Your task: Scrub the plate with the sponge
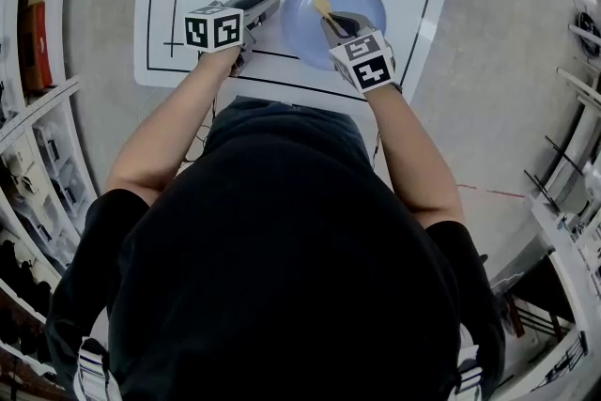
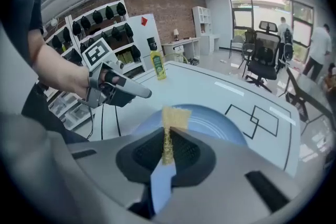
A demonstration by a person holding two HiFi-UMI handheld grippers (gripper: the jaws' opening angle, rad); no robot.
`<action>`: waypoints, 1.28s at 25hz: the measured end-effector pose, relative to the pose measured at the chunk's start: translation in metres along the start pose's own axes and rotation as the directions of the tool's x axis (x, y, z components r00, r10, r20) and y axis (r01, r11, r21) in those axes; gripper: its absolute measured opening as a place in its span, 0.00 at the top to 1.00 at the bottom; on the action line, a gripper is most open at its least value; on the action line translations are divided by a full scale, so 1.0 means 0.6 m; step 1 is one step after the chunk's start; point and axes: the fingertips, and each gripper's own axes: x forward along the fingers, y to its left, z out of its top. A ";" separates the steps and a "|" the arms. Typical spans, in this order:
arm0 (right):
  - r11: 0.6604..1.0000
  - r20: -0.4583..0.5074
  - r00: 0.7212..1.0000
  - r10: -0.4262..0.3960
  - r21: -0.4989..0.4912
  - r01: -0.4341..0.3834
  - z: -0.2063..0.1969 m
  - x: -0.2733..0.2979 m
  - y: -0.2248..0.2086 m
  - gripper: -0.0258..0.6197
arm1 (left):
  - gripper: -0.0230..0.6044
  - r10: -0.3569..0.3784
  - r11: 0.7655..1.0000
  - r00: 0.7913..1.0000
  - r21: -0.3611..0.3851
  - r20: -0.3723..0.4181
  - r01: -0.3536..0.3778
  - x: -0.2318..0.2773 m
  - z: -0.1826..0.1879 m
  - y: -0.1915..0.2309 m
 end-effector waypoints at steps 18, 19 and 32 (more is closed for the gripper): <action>0.980 0.270 0.943 -0.195 0.097 0.175 0.119 -0.188 -0.071 0.92 | 0.79 -0.037 0.928 0.983 0.371 0.181 -0.034 -0.096 0.163 -0.121; 0.978 0.278 0.939 -0.204 0.106 0.181 0.123 -0.196 -0.075 0.92 | 0.79 -0.036 0.925 0.981 0.377 0.189 -0.038 -0.102 0.169 -0.123; 0.961 0.350 0.897 -0.269 0.157 0.227 0.166 -0.269 -0.093 0.92 | 0.80 -0.035 0.899 0.963 0.430 0.266 -0.086 -0.172 0.231 -0.134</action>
